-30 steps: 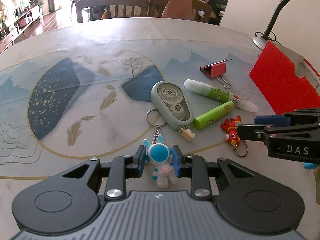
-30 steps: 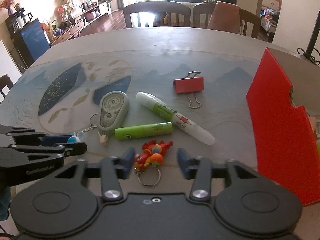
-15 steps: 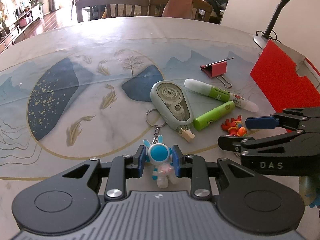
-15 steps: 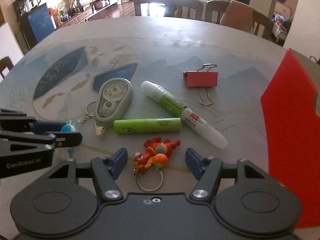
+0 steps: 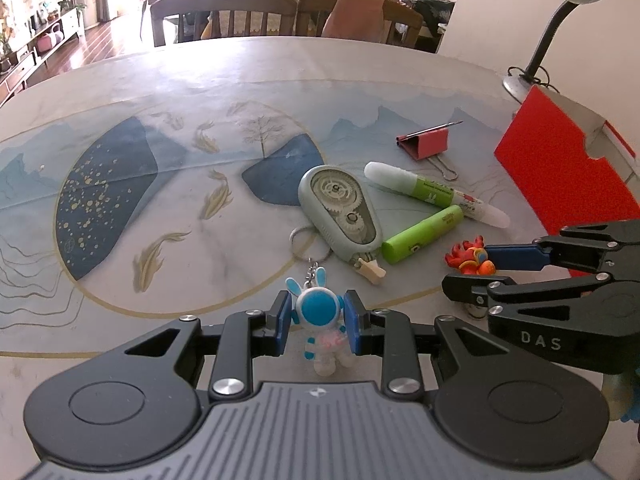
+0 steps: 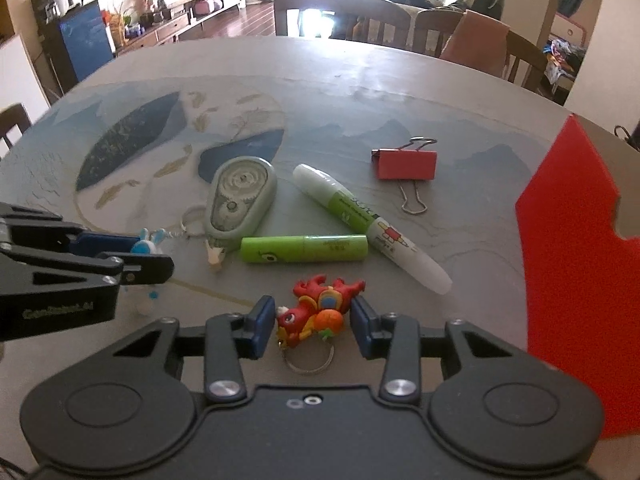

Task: Organize rigid objects
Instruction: 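Carry both keychains with both grippers over the cardboard box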

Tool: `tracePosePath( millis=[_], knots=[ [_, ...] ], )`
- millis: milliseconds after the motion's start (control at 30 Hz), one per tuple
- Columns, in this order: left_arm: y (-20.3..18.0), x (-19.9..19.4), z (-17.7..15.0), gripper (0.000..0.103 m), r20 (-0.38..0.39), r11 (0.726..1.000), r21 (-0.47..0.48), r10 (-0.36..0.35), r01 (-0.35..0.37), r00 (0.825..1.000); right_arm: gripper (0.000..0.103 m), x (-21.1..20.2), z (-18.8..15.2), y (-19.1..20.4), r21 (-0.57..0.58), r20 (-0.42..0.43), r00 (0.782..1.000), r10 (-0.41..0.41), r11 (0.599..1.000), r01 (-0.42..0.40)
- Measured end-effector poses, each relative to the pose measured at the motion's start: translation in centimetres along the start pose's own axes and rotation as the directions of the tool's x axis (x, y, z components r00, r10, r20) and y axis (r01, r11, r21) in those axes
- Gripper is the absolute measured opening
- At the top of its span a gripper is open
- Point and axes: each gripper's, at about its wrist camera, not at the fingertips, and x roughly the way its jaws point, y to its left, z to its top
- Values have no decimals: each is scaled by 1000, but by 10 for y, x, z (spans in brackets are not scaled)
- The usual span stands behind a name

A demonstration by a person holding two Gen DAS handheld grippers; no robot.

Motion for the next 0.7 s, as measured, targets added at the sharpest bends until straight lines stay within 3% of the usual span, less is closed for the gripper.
tracePosePath(
  millis=[533,700],
  knots=[
    [4,-51,22,27,5,984,-98,-147,147,989,40,-89,7,-23,101,95,993,65,992,-75],
    [-15,-69,35,27,21,984,-63,-168,169,986,40,-113,10,-40,125,135,989,60,989,-77]
  ],
)
